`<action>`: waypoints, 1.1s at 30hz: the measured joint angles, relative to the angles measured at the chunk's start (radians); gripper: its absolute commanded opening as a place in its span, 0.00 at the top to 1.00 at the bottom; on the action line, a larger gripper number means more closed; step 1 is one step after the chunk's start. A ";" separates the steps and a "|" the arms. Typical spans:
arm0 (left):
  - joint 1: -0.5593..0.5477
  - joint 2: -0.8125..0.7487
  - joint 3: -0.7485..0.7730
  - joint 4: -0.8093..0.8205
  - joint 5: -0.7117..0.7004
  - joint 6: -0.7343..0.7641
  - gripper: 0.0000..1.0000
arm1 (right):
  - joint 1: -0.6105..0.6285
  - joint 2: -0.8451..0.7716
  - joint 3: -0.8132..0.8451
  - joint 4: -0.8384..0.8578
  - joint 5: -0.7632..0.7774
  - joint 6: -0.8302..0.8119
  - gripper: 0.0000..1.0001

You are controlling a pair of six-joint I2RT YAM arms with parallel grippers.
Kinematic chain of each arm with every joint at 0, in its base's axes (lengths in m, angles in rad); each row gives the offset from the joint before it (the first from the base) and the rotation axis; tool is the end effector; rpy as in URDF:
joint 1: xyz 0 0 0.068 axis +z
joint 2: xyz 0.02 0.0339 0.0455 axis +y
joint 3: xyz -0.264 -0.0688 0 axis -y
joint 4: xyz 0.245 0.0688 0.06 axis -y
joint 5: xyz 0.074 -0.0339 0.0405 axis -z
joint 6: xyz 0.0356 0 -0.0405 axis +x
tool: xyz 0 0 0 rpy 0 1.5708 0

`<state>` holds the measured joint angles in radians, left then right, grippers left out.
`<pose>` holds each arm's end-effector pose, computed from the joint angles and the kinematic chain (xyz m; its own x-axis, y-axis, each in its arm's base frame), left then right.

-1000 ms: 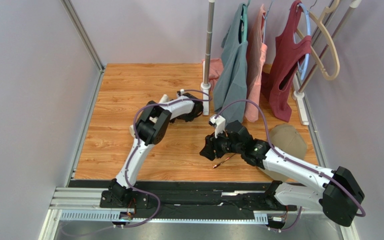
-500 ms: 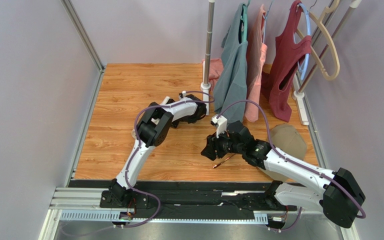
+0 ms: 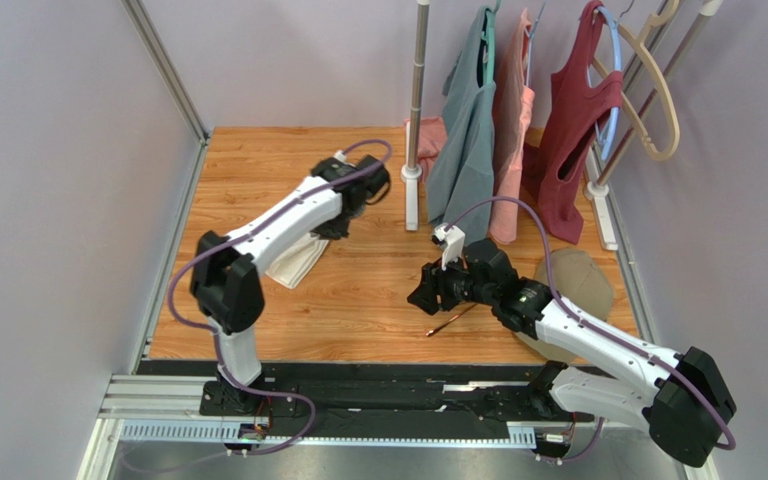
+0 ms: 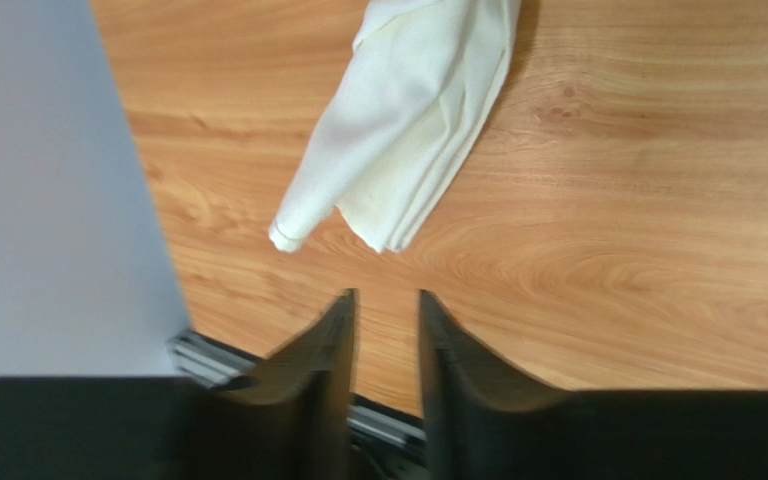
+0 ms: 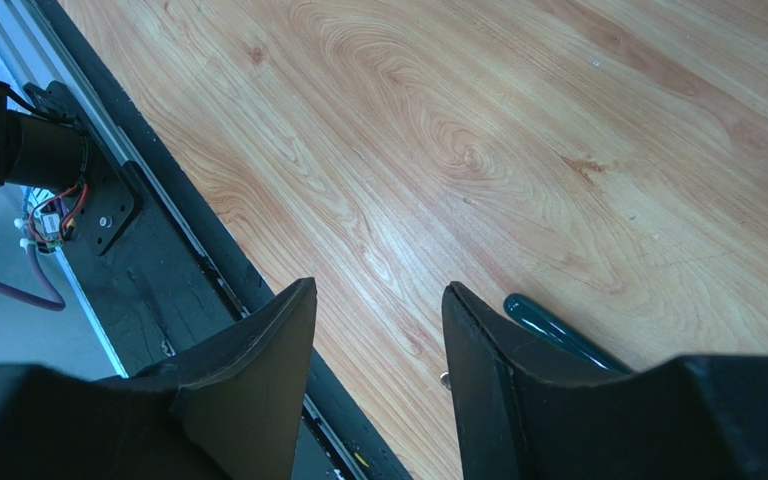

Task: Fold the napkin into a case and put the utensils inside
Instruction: Turn over the smaller rectangle-folded napkin at the center of the board, then smooth out the smaller rectangle-folded napkin at the center of the board.

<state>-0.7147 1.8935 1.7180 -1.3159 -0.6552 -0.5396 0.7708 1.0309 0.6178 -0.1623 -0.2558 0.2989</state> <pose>0.2888 -0.2219 0.2783 -0.8942 0.2365 -0.3801 0.0277 0.8766 0.4803 0.1542 0.1623 0.2375 -0.6164 -0.2015 -0.7612 -0.6747 0.6335 0.3786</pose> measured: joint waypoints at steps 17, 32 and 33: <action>0.552 -0.090 -0.253 0.302 0.642 0.162 1.00 | -0.067 0.475 0.439 -0.029 -0.017 0.071 0.71; 0.681 -0.299 -0.429 0.405 0.715 0.152 1.00 | -0.027 1.169 1.299 -0.142 -0.035 0.075 0.83; 0.711 -0.309 -0.429 0.415 0.735 0.148 1.00 | -0.022 1.210 1.353 -0.153 -0.039 0.074 0.84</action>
<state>-0.0032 1.5845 1.2888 -0.9009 0.0799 -0.3912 0.7490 2.2414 1.9713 -0.3149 -0.2943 0.3729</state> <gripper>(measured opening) 0.007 0.180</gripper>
